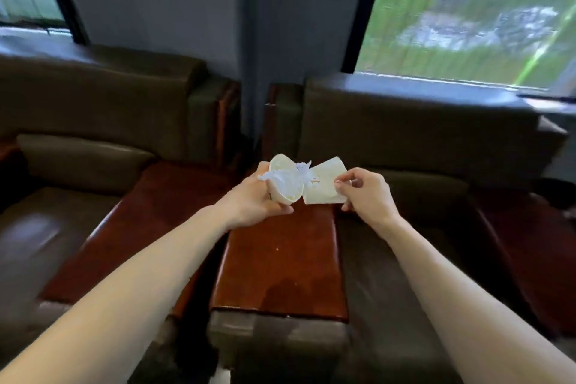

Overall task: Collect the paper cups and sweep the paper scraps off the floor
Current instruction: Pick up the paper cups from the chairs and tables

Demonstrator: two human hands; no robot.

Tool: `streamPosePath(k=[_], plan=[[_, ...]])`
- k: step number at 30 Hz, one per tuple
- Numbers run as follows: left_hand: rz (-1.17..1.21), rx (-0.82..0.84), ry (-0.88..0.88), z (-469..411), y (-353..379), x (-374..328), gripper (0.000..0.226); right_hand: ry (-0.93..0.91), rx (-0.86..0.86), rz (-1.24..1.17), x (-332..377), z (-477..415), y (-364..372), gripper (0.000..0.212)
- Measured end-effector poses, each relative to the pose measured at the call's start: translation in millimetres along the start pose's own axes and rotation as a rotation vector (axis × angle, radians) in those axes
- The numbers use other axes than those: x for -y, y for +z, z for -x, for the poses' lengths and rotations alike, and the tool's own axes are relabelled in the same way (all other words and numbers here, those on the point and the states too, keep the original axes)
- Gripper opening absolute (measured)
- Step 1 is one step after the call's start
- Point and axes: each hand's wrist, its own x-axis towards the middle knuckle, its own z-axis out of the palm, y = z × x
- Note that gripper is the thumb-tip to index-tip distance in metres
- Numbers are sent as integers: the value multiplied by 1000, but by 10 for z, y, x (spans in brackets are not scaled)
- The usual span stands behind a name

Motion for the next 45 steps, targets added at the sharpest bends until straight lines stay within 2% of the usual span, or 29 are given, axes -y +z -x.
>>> streamPosePath(k=[3, 5, 8, 14, 19, 24, 28, 31, 34, 39, 45], plan=[[59, 158, 106, -151, 769, -895, 44, 117, -152, 26, -515, 656, -1015, 6], [60, 261, 174, -255, 1269, -1473, 41, 193, -255, 55, -840, 1095, -1639, 9], [-33, 387, 286, -416, 1959, -2304, 42, 308, -422, 94, -1287, 1697, -2461, 10], [-52, 514, 514, -554, 3147, -3585, 66, 512, -673, 66, -2073, 2636, -3622, 3], [-71, 626, 635, -923, 4039, -4401, 54, 605, -788, 31, -2681, 3035, -4408, 8], [-89, 673, 745, -1523, 4932, -5204, 47, 665, -876, 14, -3386, 2988, -5267, 21], [-81, 683, 799, -2235, 5451, -5894, 48, 681, -903, 25, -3842, 2592, -6149, 25], [-113, 648, 822, -2792, 5696, -6368, 51, 674, -860, 43, -4112, 2241, -6798, 21], [-176, 596, 750, -3286, 5984, -6768, 51, 661, -837, 46, -4460, 1987, -7360, 18], [-198, 639, 711, -3852, 6754, -7361, 46, 614, -821, -67, -5250, 1684, -8229, 18], [-202, 608, 585, -4464, 7884, -8209, 60, 544, -680, -61, -6358, 1272, -9587, 16]])
